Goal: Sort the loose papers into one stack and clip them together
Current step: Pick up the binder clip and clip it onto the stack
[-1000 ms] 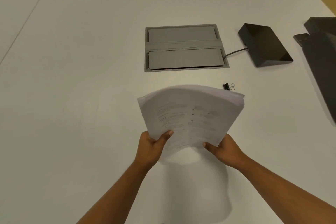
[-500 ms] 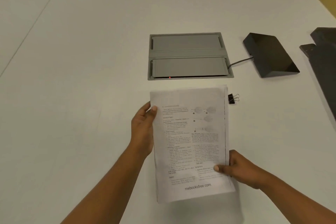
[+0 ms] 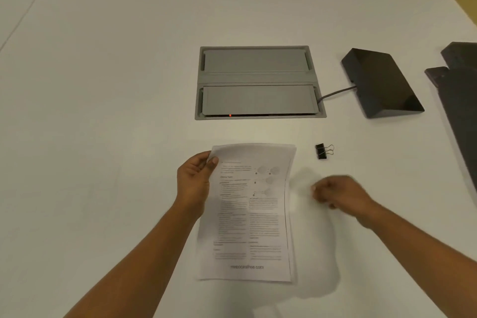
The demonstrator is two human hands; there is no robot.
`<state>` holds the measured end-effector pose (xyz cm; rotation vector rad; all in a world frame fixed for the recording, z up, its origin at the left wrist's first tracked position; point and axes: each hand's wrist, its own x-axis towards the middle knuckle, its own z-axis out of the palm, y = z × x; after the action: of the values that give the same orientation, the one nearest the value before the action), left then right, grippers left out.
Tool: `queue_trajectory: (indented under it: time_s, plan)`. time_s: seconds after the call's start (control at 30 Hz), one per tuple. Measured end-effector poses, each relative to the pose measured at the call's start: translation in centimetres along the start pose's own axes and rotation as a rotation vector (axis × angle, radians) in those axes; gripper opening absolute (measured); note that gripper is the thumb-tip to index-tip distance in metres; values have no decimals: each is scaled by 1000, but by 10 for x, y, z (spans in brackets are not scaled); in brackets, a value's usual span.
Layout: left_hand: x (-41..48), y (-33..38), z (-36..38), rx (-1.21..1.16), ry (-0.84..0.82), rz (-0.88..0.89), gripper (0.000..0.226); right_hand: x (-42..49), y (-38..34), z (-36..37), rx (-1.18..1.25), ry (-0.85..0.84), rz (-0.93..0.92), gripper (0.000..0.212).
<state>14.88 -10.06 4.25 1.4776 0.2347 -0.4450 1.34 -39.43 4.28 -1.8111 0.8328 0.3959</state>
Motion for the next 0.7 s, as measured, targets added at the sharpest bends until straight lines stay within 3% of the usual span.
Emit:
queue_trajectory:
  time_s: [0.1,0.13,0.23,0.4,0.7]
  plan:
    - [13,-8,-1,-11,5,-14,19,38,-10,-22,92,342,-13,6]
    - [16,-11,-1,-14,2,-19,16,49,-14,-27,104,408,9,6]
    - [24,-19,-1,-38,-3,-42,14,76,-19,-35,50,485,96,31]
    - [33,-31,-5,-98,-3,-69,12,90,-24,-33,14,449,98,11]
    - [39,-42,-10,-144,11,-100,13,74,-81,-12,28,97,-40,10]
